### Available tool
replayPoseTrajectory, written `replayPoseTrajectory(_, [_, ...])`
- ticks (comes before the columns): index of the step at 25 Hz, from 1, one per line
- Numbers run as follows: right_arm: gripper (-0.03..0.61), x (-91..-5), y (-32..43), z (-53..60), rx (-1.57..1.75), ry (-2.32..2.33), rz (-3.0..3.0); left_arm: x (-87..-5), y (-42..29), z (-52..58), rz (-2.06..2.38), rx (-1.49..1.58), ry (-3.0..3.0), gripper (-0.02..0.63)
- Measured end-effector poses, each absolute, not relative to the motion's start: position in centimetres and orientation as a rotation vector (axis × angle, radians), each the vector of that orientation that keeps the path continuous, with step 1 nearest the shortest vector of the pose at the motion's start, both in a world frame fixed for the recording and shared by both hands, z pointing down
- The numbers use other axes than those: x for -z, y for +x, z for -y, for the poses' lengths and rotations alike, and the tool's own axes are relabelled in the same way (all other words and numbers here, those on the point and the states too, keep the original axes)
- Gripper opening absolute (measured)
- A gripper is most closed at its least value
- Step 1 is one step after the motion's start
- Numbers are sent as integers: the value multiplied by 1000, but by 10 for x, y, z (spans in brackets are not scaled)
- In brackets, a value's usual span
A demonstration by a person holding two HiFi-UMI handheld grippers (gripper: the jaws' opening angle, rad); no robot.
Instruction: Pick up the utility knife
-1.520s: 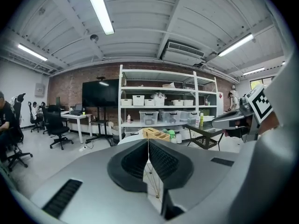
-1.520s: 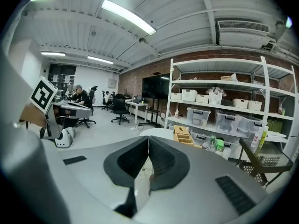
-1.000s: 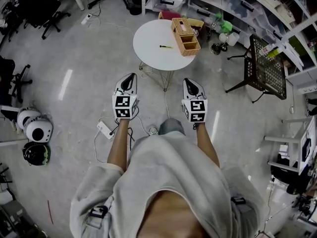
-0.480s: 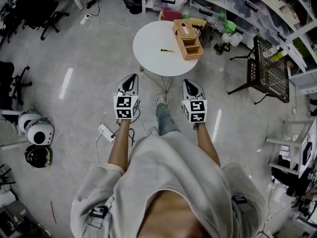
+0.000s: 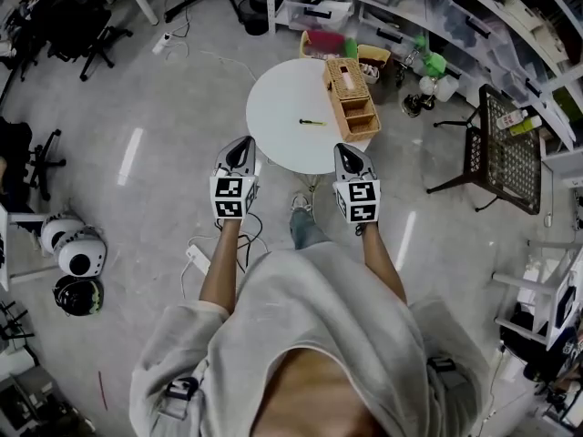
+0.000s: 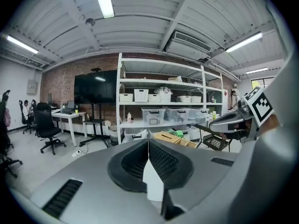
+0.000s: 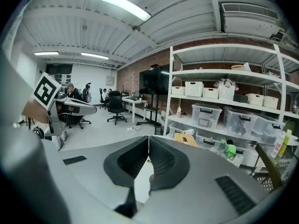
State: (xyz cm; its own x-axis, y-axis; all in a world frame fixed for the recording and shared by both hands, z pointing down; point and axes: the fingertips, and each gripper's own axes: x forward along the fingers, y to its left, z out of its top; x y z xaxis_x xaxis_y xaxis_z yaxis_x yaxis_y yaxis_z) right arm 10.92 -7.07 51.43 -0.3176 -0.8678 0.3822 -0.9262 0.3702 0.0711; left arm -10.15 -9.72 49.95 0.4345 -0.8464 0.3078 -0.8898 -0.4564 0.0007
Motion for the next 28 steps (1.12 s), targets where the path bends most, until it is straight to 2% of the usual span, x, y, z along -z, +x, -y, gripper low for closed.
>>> replayPoseTrajectory(17, [32, -502, 132, 248, -186, 1526, 2337, -489, -77, 259, 1603, -404, 2490, 21])
replayPoseTrajectory(28, [32, -513, 120, 295, -225, 1455, 2348, -504, -85, 297, 1615, -432, 2442, 21])
